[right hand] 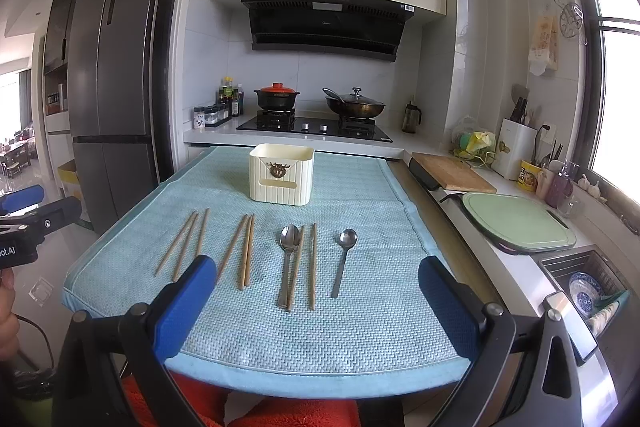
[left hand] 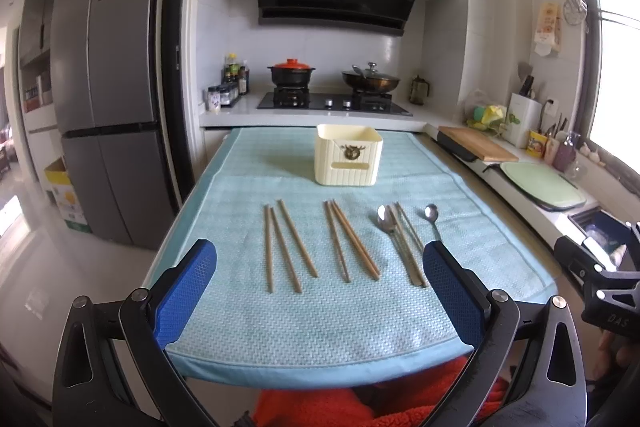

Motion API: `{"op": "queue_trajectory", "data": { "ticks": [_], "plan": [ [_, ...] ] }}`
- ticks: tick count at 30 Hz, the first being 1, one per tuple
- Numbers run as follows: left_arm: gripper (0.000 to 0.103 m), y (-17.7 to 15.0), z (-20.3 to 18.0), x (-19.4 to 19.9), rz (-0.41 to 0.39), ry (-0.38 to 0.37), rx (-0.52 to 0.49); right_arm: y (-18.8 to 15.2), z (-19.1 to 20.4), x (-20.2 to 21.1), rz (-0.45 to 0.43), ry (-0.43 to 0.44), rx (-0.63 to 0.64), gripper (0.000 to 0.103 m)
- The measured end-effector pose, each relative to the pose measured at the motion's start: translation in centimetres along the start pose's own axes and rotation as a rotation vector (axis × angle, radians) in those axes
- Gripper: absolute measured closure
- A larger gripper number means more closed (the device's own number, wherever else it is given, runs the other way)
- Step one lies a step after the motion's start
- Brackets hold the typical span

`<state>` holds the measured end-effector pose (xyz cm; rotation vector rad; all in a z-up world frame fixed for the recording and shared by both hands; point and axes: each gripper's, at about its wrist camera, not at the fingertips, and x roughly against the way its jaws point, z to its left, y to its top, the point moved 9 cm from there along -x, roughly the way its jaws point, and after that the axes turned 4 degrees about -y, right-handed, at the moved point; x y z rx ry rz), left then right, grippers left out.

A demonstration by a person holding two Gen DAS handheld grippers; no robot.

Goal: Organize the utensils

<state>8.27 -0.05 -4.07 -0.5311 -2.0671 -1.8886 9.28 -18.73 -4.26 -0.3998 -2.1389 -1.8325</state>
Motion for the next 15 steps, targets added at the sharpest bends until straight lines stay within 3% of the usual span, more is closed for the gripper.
{"op": "queue_trajectory", "data": {
  "ticks": [15],
  "plan": [
    [0.0, -0.17, -0.21, -0.24, 0.012, -0.007, -0.008, -0.05, -0.17, -0.36, 0.006, 0.004, -0.011, 0.0]
  ]
}}
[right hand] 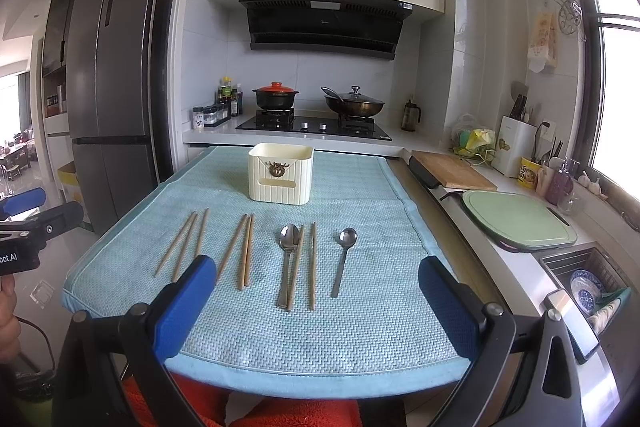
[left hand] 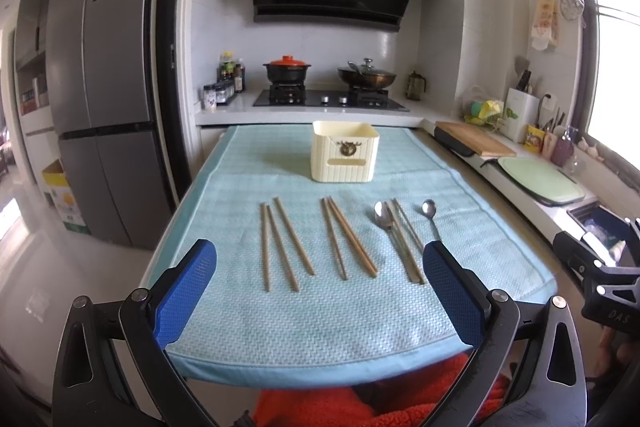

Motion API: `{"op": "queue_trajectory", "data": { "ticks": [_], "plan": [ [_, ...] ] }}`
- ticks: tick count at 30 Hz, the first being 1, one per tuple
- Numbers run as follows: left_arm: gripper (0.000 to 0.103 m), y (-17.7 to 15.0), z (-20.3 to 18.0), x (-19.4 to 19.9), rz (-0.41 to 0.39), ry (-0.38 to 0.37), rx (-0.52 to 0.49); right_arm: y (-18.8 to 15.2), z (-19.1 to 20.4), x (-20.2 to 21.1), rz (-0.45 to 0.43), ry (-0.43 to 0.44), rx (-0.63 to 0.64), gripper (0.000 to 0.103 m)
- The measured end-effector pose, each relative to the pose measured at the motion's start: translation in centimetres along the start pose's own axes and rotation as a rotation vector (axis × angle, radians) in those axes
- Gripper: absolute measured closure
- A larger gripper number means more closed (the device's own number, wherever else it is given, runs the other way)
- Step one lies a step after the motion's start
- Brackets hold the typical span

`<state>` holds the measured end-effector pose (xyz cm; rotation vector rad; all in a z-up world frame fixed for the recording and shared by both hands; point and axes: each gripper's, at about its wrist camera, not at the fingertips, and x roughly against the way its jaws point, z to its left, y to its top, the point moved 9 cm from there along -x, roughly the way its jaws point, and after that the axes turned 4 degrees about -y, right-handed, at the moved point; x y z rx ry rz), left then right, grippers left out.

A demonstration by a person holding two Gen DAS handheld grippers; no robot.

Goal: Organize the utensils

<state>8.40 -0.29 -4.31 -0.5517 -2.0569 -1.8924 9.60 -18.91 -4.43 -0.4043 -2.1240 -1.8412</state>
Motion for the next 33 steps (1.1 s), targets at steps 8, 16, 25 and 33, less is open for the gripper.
{"op": "queue_trajectory", "data": {
  "ticks": [8, 16, 25, 33],
  "plan": [
    [0.0, -0.03, -0.01, -0.1, 0.003, -0.003, -0.004, -0.19, -0.16, 0.05, 0.002, 0.001, -0.004, 0.0],
    [0.0, -0.15, 0.09, -0.16, 0.006, -0.002, -0.005, -0.37, -0.31, -0.23, 0.009, 0.006, -0.008, 0.0],
    [0.0, -0.26, 0.08, -0.15, 0.004, -0.001, -0.007, -0.4, -0.28, -0.31, 0.012, 0.005, -0.009, 0.0],
    [0.0, -0.2, -0.01, -0.23, 0.005, -0.001, -0.007, -0.37, -0.32, -0.39, 0.013, 0.005, -0.01, 0.0]
  ]
}}
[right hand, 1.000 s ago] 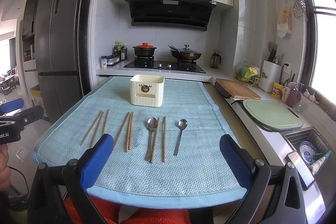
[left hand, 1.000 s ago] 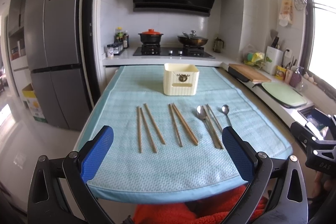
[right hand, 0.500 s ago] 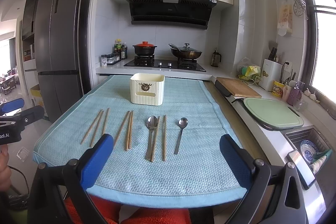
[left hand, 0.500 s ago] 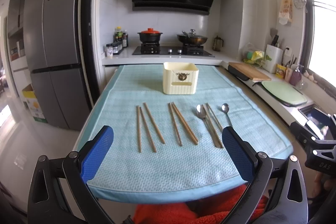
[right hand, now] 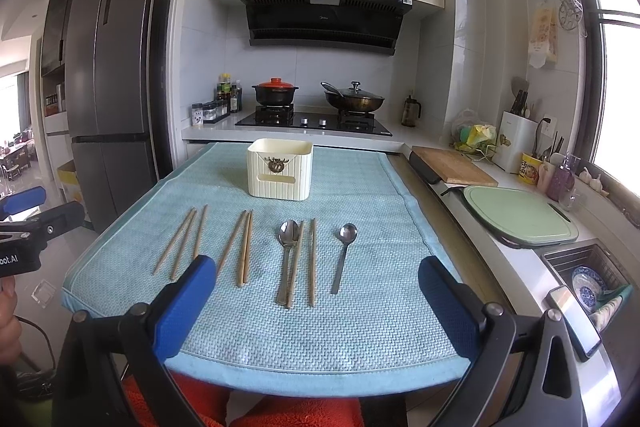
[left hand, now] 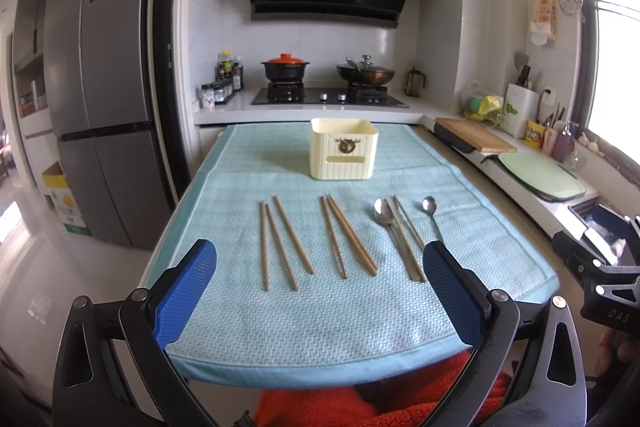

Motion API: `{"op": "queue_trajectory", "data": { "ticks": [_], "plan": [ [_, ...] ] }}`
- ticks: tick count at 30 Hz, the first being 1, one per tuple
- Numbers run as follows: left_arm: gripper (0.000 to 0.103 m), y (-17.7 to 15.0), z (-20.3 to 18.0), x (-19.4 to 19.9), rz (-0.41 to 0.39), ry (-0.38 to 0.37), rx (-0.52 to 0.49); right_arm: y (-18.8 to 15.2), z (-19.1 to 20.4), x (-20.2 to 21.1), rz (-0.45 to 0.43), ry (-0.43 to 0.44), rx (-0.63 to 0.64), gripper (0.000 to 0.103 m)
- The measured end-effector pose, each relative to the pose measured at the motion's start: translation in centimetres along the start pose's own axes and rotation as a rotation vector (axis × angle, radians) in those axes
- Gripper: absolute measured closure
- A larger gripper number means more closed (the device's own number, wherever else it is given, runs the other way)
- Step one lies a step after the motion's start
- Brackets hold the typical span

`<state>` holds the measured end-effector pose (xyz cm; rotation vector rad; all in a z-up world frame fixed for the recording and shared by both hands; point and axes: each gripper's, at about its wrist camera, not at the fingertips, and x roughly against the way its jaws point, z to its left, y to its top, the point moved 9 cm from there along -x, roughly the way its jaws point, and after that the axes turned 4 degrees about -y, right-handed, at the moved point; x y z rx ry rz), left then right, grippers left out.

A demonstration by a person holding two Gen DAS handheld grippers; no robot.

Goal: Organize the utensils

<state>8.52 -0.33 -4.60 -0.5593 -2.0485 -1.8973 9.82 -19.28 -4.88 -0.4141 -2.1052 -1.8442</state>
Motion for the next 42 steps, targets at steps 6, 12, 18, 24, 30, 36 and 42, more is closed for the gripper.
{"op": "queue_trajectory", "data": {
  "ticks": [6, 12, 18, 24, 30, 36, 42],
  "plan": [
    [0.0, -0.1, 0.0, 0.0, 0.0, -0.001, -0.001, 0.2, -0.1, -0.1, 0.003, 0.003, 0.001, 0.0],
    [0.0, -0.3, 0.0, -0.2, 0.002, -0.001, -0.001, 0.2, 0.0, -0.1, 0.004, 0.003, 0.001, 0.0],
    [0.0, -0.2, -0.1, -0.2, 0.001, 0.0, -0.003, 0.1, 0.0, -0.1, 0.004, 0.004, 0.001, 0.0],
    [0.0, -0.5, 0.1, -0.2, -0.001, 0.003, -0.006, 0.2, 0.0, -0.2, 0.004, 0.004, 0.003, 0.0],
    [0.0, -0.3, 0.0, -0.3, 0.008, -0.001, -0.003, 0.2, -0.1, -0.3, 0.008, 0.006, 0.002, 0.0],
    [0.0, -0.5, 0.3, -1.0, 0.022, -0.008, 0.0, 0.3, 0.0, -0.8, 0.017, 0.009, 0.006, 0.0],
    [0.0, -0.8, 1.0, -2.4, 0.071, -0.018, 0.013, 0.2, 0.0, -1.6, 0.036, 0.013, 0.004, 0.0]
  ]
}}
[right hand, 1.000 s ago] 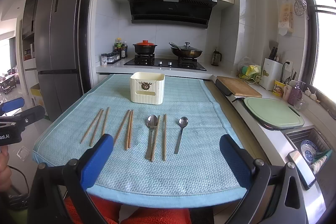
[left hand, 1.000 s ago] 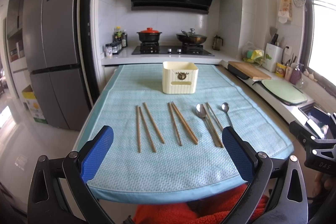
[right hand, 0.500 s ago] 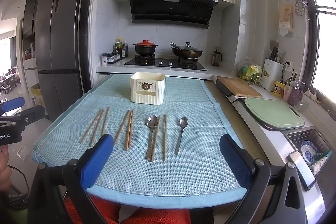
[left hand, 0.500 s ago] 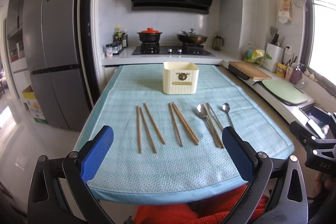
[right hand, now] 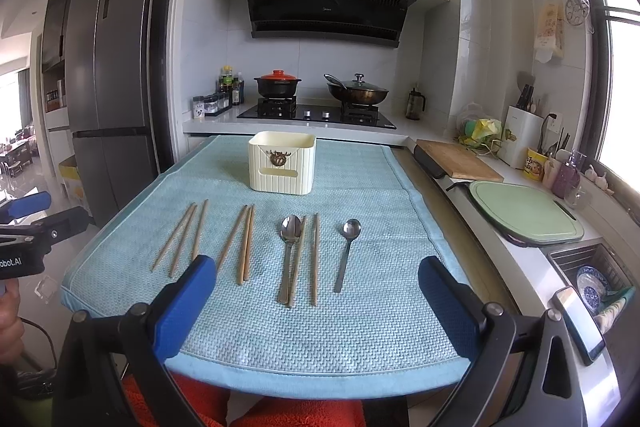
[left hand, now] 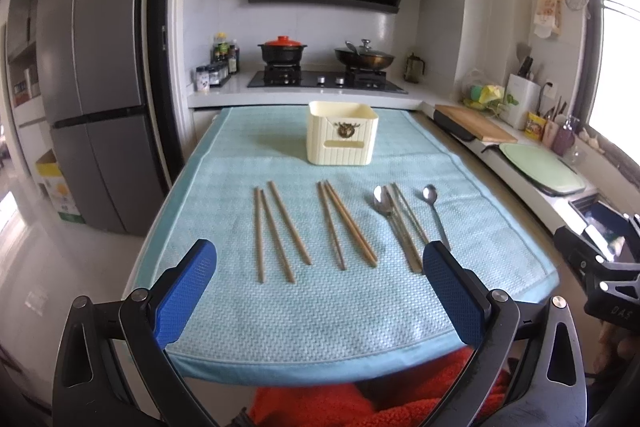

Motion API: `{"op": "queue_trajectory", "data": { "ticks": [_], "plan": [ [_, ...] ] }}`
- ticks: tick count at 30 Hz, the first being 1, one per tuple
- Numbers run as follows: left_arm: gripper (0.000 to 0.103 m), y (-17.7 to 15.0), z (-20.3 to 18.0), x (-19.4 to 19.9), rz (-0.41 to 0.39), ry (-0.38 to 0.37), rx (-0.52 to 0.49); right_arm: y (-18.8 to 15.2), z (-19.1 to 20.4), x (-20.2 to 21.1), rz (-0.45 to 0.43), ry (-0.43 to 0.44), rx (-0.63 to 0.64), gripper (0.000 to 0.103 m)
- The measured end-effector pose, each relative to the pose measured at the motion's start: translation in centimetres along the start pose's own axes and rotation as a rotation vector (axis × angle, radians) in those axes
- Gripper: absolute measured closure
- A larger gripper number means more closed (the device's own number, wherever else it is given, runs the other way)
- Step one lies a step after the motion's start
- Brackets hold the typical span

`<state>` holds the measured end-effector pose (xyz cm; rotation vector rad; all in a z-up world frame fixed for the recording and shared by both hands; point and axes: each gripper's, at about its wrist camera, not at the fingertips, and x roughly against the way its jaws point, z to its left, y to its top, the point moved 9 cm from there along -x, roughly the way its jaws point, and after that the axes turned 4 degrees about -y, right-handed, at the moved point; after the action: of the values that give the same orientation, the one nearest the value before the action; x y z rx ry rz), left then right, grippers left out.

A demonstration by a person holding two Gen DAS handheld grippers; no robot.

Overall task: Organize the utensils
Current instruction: 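Lower the left tool to a wooden chopstick while the right tool approaches a spoon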

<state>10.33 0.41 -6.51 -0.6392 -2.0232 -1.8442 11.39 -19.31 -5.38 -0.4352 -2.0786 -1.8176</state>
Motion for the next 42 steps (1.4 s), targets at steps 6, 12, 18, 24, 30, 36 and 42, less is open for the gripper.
{"op": "queue_trajectory", "data": {
  "ticks": [6, 12, 18, 24, 30, 36, 42],
  "plan": [
    [0.0, -0.2, 2.7, -2.5, 0.048, 0.057, 0.006, -0.6, -0.3, -1.8, 0.036, 0.004, -0.007, 0.0],
    [0.0, -0.9, 5.0, -5.9, 0.111, 0.113, 0.014, -1.1, -1.3, -4.3, 0.072, 0.001, -0.029, 0.0],
    [0.0, -1.3, 7.3, -9.7, 0.155, 0.128, 0.059, -1.9, -4.7, -9.2, 0.121, -0.069, -0.056, 0.0],
    [0.0, -2.2, 9.5, -15.6, 0.215, 0.102, 0.109, -3.3, -6.1, -15.8, 0.162, -0.085, -0.018, 0.0],
    [0.001, -4.1, 11.6, -21.6, 0.298, 0.141, 0.128, -5.0, -5.6, -23.4, 0.265, -0.044, 0.017, 0.0],
    [0.001, -6.2, 14.0, -25.8, 0.388, 0.198, 0.157, -6.3, -4.7, -29.8, 0.391, -0.007, 0.024, 0.001],
    [0.0, -6.4, 14.0, -27.9, 0.397, 0.207, 0.117, -8.1, -4.4, -33.5, 0.491, -0.015, 0.042, 0.001]
  ]
}}
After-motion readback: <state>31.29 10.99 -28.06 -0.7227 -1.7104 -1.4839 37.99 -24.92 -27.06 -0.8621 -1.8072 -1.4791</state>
